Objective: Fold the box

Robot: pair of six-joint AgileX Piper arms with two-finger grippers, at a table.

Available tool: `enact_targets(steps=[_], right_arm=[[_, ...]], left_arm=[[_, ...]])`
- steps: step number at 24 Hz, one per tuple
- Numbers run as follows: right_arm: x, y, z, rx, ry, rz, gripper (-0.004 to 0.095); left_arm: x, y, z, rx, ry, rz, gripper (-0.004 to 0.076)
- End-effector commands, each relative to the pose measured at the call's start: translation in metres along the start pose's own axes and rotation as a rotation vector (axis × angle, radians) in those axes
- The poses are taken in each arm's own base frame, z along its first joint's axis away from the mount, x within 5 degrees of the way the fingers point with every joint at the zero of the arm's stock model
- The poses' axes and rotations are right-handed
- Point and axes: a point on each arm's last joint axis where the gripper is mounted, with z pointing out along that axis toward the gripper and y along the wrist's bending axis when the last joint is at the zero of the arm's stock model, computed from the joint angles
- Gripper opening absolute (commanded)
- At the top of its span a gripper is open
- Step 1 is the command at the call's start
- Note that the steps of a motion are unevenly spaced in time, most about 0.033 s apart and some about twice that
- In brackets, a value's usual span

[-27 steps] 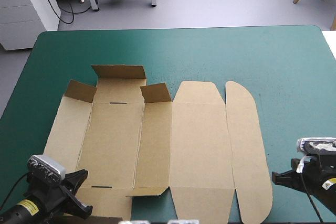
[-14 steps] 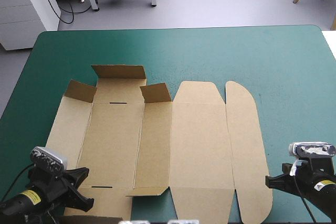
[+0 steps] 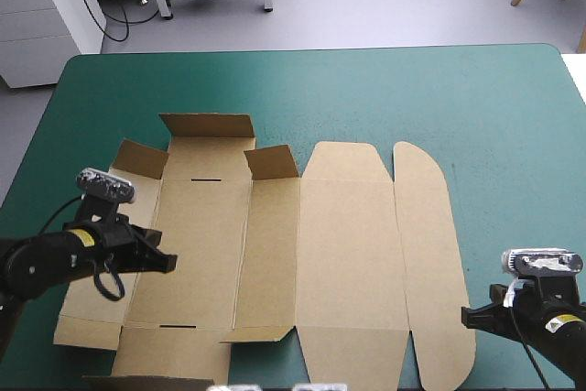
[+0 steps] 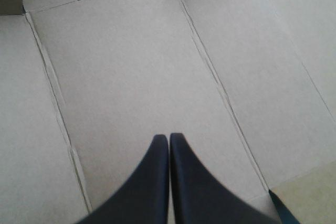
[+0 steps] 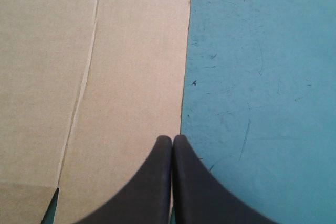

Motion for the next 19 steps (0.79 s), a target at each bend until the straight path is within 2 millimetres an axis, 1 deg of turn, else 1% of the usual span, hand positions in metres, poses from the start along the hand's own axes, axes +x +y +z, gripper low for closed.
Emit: enact_targets(steps=[1, 2, 4, 5, 6, 7, 9, 14, 19], right_arm=[[-0.01, 0.002, -0.004, -0.014, -0.067, -0.036, -0.0019], [-0.01, 0.002, -0.004, -0.013, -0.064, -0.045, -0.0019], [-0.009, 0.001, -0.004, 0.0, -0.059, -0.06, -0.002], [-0.009, 0.001, -0.004, 0.004, -0.057, -0.063, -0.0019], [-0.009, 0.001, -0.004, 0.004, -0.057, -0.063, -0.0019], [-0.009, 0.001, -0.004, 0.004, -0.057, -0.063, -0.0019], [-0.009, 0.001, -0.004, 0.004, -0.057, -0.063, -0.0019], [-0.009, 0.001, -0.004, 0.004, -0.056, -0.063, -0.0019], [-0.009, 0.001, -0.004, 0.004, -0.056, -0.063, -0.0019]], left_arm=[[-0.037, 0.016, -0.002, -0.053, -0.079, -0.075, -0.001], [-0.046, 0.025, 0.0, -0.075, -0.079, -0.108, -0.001], [-0.06, 0.051, -0.004, -0.134, -0.087, -0.176, -0.001], [-0.063, 0.069, -0.007, -0.173, -0.086, -0.22, -0.001], [-0.062, 0.08, -0.008, -0.2, -0.08, -0.252, -0.001], [-0.059, 0.096, -0.011, -0.238, -0.076, -0.302, -0.001], [-0.049, 0.119, -0.017, -0.275, -0.06, -0.364, -0.001], [-0.027, 0.149, -0.029, -0.318, 0.015, -0.438, -0.001], [-0.003, 0.164, -0.037, -0.316, 0.081, -0.496, -0.001]])
